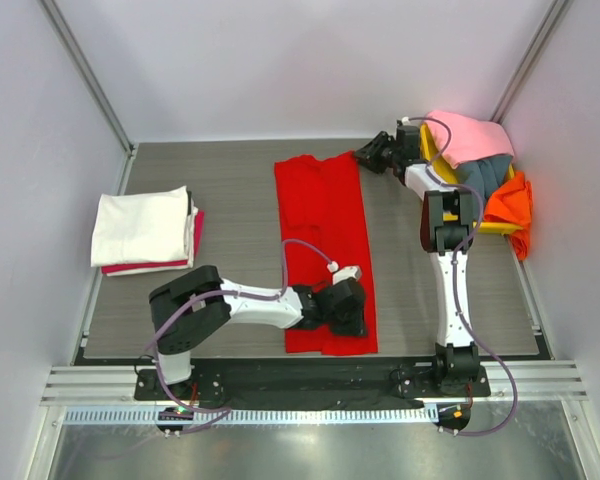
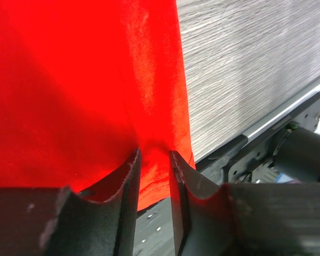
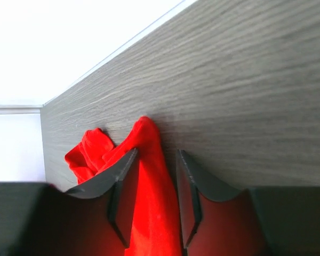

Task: Fold and stack the t-shirts
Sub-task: Fold the tshirt

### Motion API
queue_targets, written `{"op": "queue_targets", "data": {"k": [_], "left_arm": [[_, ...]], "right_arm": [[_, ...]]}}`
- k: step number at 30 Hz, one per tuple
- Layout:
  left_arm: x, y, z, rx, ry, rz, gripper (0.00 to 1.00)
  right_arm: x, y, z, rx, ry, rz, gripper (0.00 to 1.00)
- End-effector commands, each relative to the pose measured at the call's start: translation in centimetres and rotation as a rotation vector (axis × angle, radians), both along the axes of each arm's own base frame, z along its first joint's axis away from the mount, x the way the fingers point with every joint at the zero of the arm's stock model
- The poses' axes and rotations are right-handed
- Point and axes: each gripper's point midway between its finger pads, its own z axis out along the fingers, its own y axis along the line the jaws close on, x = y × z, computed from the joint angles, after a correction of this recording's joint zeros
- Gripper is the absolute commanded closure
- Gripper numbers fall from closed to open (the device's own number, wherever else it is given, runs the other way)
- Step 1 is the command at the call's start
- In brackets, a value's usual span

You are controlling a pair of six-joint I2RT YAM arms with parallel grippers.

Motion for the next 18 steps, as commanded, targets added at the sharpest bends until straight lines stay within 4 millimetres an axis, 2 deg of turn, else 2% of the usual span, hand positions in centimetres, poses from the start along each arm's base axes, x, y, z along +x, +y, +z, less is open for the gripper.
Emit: {"op": "queue_targets", "data": {"k": [1,2,3,4,5,6,7,8,10,11,12,13,14,15,16,17,18], "left_arm": [[2.1,1.9,1.4,0.050,-0.035,-0.020,0.69],[2.8,1.7,2.5,0.022,-0.041,-0.024,0.68],[3.2,1.7,3.4,-0.001,-0.043,-0.035,0.66],[4.3,1.9,5.4,-0.034,-0.078,-0.028,0.63],[4.8,2.1,6.4,-0.044,-0.096,-0.027,0.57],[5.3,2.2,7.3,-0.058,-0.113,-0.024,0.54],[5.5,2.4,9.0,-0.084,-0.141,-0.028,0.52],[5.6,2.9,9.5,-0.080,-0.142,-0.022,0.48],[5.9,3.6,11.3,-0.119,-0.151,-0.008,0.48],[5.8,4.4,11.1,-0.119,-0.142,-0.001,0.48],[6.3,5.2,11.3,-0.125,-0.135,0.022,0.48],[6.4,6.0,12.3,-0.149,-0.143,0.043,0.48],[6.4,7.3,11.3,-0.125,-0.133,0.065,0.49],[7.3,8.7,10.9,-0.106,-0.140,0.108,0.49],[7.1,10.3,10.5,-0.081,-0.136,0.130,0.49],[7.1,11.2,10.3,-0.066,-0.131,0.142,0.49],[8.0,12.7,10.0,-0.030,-0.153,0.193,0.49]], "right_arm": [[-0.6,-1.4,4.7,-0.054,-0.045,-0.021,0.58],[-0.7,-1.6,5.6,-0.064,-0.055,-0.031,0.56],[-1.3,-1.9,5.3,-0.076,-0.042,-0.035,0.54],[-1.5,-2.0,7.7,-0.085,-0.079,-0.041,0.50],[-2.0,-2.3,7.6,-0.098,-0.070,-0.047,0.47],[-2.3,-2.5,8.1,-0.122,-0.077,-0.049,0.40],[-2.5,-2.8,8.9,-0.136,-0.083,-0.057,0.37],[-3.1,-3.0,10.2,-0.149,-0.088,-0.057,0.36],[-4.0,-3.3,10.6,-0.179,-0.071,-0.060,0.36],[-4.9,-3.4,11.1,-0.185,-0.049,-0.053,0.38],[-5.6,-3.3,11.3,-0.185,-0.039,-0.046,0.46],[-6.3,-3.2,11.4,-0.180,-0.029,-0.038,0.49],[-7.9,-3.0,12.0,-0.179,-0.021,-0.026,0.52],[-8.8,-2.8,12.0,-0.179,-0.015,-0.016,0.56],[-9.8,-2.6,12.3,-0.186,-0.012,-0.006,0.58],[-11.8,-2.3,12.3,-0.195,0.000,0.006,0.60],[-13.1,-1.7,12.5,-0.206,-0.002,0.025,0.61]]}}
